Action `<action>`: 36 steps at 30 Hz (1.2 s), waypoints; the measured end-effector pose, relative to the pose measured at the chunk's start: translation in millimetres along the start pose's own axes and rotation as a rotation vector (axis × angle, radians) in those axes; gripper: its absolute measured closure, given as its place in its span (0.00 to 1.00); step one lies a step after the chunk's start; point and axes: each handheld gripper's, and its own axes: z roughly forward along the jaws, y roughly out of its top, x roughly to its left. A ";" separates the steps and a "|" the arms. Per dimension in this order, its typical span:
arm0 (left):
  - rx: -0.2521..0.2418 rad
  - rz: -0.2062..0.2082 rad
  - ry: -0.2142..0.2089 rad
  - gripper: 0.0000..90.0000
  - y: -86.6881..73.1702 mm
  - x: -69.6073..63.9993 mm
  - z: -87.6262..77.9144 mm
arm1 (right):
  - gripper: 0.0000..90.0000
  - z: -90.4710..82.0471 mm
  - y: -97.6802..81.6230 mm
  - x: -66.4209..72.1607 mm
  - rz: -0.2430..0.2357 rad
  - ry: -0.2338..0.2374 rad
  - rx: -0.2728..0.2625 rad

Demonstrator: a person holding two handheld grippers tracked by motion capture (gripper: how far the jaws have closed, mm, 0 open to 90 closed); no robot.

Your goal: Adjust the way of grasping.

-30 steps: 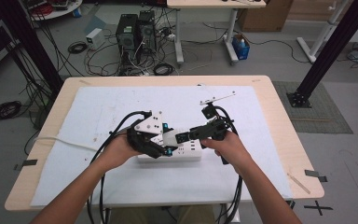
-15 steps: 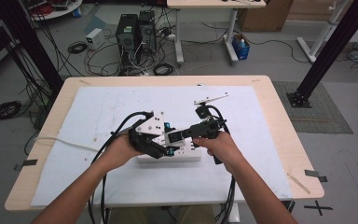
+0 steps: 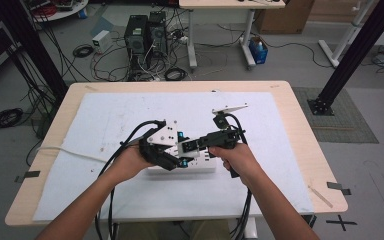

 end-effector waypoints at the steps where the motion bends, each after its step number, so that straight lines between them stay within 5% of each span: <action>1: 0.001 0.000 0.000 0.47 0.0 0.0 0.1 | 0.37 -0.8 0.0 -0.9 0.010 0.004 0.004; 13: 0.005 0.008 0.008 0.47 -0.2 0.4 1.3 | 0.50 -4.0 -2.2 -6.8 0.120 0.028 0.003; 16: 0.014 0.014 0.011 0.47 -0.3 -0.1 2.7 | 0.65 -3.8 -3.3 -8.2 0.135 0.057 -0.012; 20: 0.020 0.016 0.017 0.47 -0.1 -0.6 4.4 | 0.69 -4.3 -4.3 -11.5 0.193 0.087 -0.024; 23: 0.019 -0.016 0.016 0.45 -1.0 -0.4 6.3 | 0.69 -4.8 -5.2 -12.0 0.186 0.081 -0.028; 25: 0.031 -0.062 0.013 0.32 -2.7 1.5 7.2 | 0.69 -6.5 -5.2 -10.2 0.152 0.036 -0.025; 36: 0.075 -0.147 0.039 0.24 -15.3 10.8 -1.2 | 0.69 -30.0 -4.1 -9.9 0.051 -0.048 -0.050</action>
